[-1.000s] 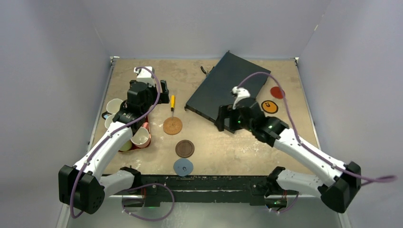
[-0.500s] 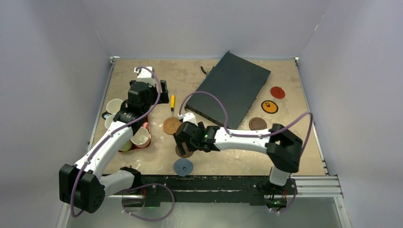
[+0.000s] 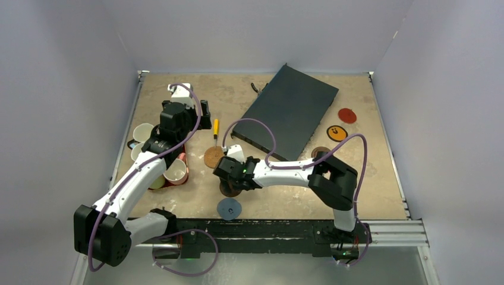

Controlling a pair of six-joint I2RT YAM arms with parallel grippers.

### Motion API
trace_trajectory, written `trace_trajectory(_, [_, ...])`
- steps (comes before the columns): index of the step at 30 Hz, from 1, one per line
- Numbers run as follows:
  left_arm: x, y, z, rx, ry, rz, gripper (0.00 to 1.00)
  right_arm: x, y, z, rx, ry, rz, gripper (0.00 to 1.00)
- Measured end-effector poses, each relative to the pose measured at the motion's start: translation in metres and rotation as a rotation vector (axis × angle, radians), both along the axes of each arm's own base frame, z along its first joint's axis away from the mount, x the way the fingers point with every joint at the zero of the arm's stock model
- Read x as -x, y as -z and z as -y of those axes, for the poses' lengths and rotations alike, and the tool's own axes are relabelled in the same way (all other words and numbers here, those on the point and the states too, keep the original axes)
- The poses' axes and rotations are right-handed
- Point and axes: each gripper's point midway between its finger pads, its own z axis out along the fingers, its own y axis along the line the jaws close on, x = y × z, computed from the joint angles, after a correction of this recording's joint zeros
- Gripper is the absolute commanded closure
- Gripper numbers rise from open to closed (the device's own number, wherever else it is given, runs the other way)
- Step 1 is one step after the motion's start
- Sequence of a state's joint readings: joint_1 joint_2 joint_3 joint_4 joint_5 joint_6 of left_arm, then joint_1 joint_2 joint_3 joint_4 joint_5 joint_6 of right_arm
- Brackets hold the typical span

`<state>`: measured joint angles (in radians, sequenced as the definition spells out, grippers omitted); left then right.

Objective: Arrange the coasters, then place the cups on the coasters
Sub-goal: Move the coaster to the center of the board.

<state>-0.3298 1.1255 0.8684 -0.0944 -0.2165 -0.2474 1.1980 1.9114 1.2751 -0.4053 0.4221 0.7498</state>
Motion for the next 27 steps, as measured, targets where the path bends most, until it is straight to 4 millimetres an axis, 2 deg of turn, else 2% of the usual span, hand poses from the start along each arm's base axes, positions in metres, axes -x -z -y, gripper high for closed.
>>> trace_trajectory(16, [0.0,0.0,0.001,0.002,0.003,0.0,0.01,-0.002,0.0,0.032,0.057,0.166,0.028,0.1])
trace_trajectory(22, [0.0,0.0,0.001,0.002,0.003,0.0,0.01,0.0,0.0,0.061,0.072,0.221,0.026,0.1])
trace_trajectory(27, [0.0,0.0,0.001,0.001,0.003,-0.001,0.01,0.003,0.001,0.106,0.095,0.292,0.006,0.09])
